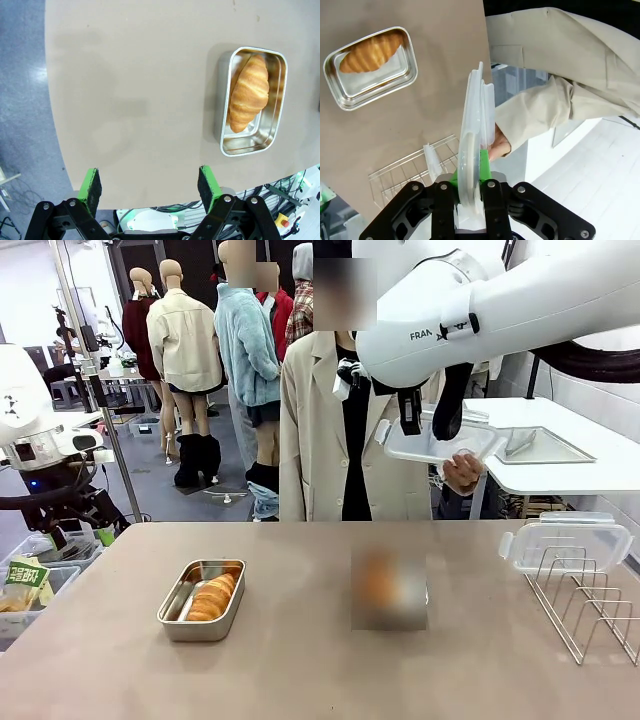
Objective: Place the bread in airtight containers.
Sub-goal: Release when the human grabs the Airtight Container lid, then pick up one Airtight Container lid and hand it to the human.
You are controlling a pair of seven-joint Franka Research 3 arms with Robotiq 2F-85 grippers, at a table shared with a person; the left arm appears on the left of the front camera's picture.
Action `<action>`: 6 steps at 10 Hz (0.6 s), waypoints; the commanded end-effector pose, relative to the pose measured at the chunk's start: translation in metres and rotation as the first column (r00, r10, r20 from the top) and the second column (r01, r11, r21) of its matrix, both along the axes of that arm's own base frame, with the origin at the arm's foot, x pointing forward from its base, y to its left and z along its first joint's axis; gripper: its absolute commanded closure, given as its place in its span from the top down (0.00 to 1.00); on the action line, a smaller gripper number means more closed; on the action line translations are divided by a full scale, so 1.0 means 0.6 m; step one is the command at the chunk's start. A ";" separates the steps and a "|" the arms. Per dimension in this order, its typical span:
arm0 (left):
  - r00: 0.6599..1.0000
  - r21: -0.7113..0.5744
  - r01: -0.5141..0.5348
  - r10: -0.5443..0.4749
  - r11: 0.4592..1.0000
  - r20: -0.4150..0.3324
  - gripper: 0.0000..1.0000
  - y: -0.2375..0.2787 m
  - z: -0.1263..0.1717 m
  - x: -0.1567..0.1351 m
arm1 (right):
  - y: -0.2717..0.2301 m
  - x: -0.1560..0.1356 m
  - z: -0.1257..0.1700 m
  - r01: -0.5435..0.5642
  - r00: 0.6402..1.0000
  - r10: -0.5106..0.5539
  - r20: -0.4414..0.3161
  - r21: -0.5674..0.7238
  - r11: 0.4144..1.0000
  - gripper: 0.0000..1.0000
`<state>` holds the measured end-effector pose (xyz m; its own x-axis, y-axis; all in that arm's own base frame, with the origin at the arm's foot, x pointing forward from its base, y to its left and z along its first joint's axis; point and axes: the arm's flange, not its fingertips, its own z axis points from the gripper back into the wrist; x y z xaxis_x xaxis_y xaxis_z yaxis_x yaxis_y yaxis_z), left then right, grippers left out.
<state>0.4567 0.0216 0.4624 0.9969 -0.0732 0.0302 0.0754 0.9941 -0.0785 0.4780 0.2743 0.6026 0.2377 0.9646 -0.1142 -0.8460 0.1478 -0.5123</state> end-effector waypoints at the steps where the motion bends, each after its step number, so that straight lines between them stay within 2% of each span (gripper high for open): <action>1: 1.000 0.008 -0.001 0.001 1.000 0.001 1.00 0.001 0.004 0.002 | 0.000 0.008 0.005 0.001 1.000 -0.001 -0.006 -0.033 0.999 0.00; 3: 1.000 0.008 -0.001 0.001 1.000 0.001 1.00 0.001 0.004 0.002 | -0.007 0.000 0.008 0.001 1.000 -0.001 -0.020 -0.031 1.000 0.03; 6: 1.000 0.008 -0.001 0.001 1.000 0.001 1.00 0.001 0.004 0.002 | -0.020 -0.025 0.027 0.018 0.999 -0.019 -0.050 -0.017 1.000 0.61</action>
